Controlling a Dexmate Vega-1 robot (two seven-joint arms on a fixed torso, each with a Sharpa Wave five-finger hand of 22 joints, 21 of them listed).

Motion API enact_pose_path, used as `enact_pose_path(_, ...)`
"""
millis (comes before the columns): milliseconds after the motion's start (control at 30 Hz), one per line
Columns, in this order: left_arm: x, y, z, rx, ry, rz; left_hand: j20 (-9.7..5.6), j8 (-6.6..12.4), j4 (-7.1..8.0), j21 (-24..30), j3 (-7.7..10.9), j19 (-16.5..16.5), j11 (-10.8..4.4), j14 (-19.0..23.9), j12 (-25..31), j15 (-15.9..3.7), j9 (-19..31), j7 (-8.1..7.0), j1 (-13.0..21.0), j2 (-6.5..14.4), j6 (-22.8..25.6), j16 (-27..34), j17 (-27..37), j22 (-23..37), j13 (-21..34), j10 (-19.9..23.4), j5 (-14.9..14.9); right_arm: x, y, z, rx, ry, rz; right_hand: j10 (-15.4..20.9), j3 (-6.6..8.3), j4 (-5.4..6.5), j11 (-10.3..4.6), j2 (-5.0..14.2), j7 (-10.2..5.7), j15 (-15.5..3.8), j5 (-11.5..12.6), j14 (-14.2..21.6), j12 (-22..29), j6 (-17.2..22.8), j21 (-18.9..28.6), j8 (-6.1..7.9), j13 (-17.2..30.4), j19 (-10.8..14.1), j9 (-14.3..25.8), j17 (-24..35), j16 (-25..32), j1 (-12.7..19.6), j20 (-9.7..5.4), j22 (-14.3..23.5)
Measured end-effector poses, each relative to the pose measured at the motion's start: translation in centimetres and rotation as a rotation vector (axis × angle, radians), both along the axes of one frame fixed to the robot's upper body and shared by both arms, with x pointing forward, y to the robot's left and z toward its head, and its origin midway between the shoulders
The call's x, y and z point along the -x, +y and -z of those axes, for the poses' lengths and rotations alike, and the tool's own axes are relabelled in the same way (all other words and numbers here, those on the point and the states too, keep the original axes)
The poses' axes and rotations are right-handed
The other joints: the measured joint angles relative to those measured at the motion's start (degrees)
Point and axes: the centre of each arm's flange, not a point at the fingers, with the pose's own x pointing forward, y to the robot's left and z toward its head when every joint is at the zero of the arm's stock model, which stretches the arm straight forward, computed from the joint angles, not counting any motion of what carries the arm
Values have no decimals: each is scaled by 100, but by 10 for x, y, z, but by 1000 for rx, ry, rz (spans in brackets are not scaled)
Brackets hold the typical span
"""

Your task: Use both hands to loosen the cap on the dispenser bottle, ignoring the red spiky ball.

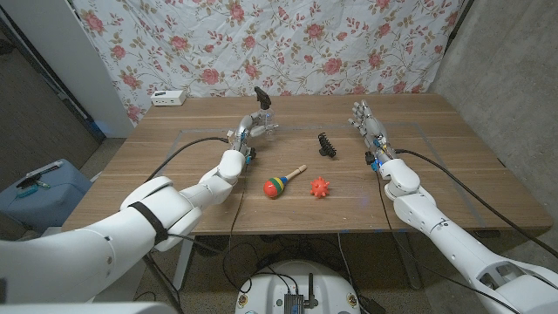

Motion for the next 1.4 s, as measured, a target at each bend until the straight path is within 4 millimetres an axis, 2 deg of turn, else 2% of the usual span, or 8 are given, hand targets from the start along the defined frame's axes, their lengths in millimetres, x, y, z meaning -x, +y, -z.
enact_pose_path(300, 6, 0, 0, -12, -43, 3, 0, 59, -7, 0, -7, 0, 0, 38, 42, -19, 0, 0, 15, -15, 1, -2, -1, 0, 49, 0, 0, 8, 0, -14, 37, -25, -5, 0, 14, -14, 0, -2, 0, 0, 0, 0, 1, 0, 0, 0, 0, -21, 0, 0, 0, -2, -21, 0)
enact_pose_path(333, 10, -1, 0, -4, -60, 19, 0, 60, -7, 0, -7, 0, 0, 38, 43, -19, 0, 0, 14, -14, 1, -2, -1, 0, 55, 0, 0, 3, 0, -8, 59, 15, 12, 0, 14, -14, 0, -2, 0, 0, 0, 0, 1, 0, 0, 0, 0, -21, 0, 0, 0, -2, -21, 0)
enact_pose_path(867, 15, -16, -1, -39, -52, 55, 0, 103, -5, -21, -5, -1, -19, 125, 87, -39, -1, 2, 12, -12, 44, -20, -5, 1, 142, 19, 63, 28, 4, -32, 172, 16, 32, 42, 6, -54, 42, -43, 0, 0, 0, 0, -23, 0, 0, 0, -1, -21, 0, 0, 0, -4, -21, 0)
enact_pose_path(967, 11, -16, 4, -58, -21, 43, 0, 124, -5, -21, -5, -1, -19, 144, 87, -58, -1, 2, 11, -11, 44, -54, -6, 1, 161, 19, 63, 36, 6, -40, 186, -7, 23, 26, 6, -103, 57, -50, 0, 0, 0, 0, -23, 0, 0, 0, -1, -21, 0, 0, 0, 3, -21, 0)
enact_pose_path(1000, 17, -21, -3, -55, -45, 65, 0, 124, -5, -21, -5, -1, 3, 144, 87, -58, -1, 2, 11, -11, 44, -64, -6, 0, 161, 41, 63, 36, 6, -40, 186, -8, 23, 19, 6, -103, 64, -66, 0, 0, 0, 0, -23, 0, 0, 0, -1, -21, 0, 0, 0, 20, -21, 0)
enact_pose_path(1167, 13, -22, 1, -80, -5, 56, 0, 125, -5, -21, -5, -1, 12, 172, 87, -30, -1, 2, 10, -10, 44, -68, -8, 1, 183, 50, 63, 44, 10, -49, 226, -4, 29, 19, 6, -102, 64, -70, 0, 0, 0, 0, -23, 0, 0, 0, -2, -21, 0, 0, 0, 24, -21, 0)
enact_pose_path(1200, 20, -27, -7, -79, -27, 77, 0, 125, -5, -21, -5, -1, 12, 172, 94, -30, -1, 2, 9, -9, 44, -68, -8, 1, 184, 50, 63, 42, 9, -46, 241, 28, 42, 19, 6, -102, 64, -70, 0, 0, 0, 0, -23, 0, 0, 0, -2, -21, 0, 0, 0, 24, -21, 0)
enact_pose_path(1400, 21, -30, -9, -97, -7, 81, 0, 166, -5, -21, -5, -1, 12, 172, 127, -30, -17, 2, 6, -7, 44, -99, -8, 1, 209, 50, 63, 51, 13, -57, 280, 24, 44, 19, 12, -143, 63, -106, 0, 0, 0, 0, -22, 0, 0, 0, -2, -21, 0, -30, 0, 60, -21, 0)
